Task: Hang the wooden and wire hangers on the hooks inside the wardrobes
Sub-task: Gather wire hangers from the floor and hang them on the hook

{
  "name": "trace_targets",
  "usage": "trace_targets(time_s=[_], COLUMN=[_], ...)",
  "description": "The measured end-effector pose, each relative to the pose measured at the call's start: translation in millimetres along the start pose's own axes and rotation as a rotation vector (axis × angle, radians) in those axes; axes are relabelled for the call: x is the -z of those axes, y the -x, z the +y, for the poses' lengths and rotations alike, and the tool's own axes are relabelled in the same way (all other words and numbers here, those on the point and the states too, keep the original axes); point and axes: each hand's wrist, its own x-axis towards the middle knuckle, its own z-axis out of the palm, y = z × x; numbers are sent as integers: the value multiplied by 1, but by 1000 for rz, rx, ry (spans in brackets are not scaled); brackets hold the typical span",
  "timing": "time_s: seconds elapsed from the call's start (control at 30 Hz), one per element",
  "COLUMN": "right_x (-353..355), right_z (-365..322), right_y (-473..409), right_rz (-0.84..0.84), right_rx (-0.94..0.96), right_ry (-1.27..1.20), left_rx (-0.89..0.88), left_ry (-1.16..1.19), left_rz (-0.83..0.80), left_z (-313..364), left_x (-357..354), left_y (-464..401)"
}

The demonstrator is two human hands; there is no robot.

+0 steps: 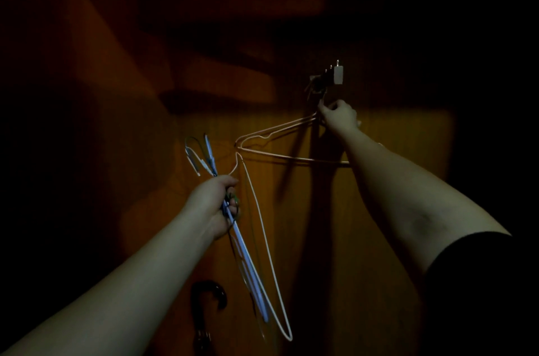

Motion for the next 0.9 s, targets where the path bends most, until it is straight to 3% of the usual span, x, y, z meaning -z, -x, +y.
trace_targets(time_s=[0.17,0.3,0.9], right_x=[-1,-3,-14], right_z=[-3,-7,-19], right_y=[3,0,4], right_rz=[70,17,71], right_rx=[4,5,0], right_ry=[98,12,177], left_rx=[-6,1,19], left_ry=[1,7,10], left_rz=[4,-1,18], left_z=[-2,-4,-7], left_x=[3,5,12], left_y=[0,-3,-4])
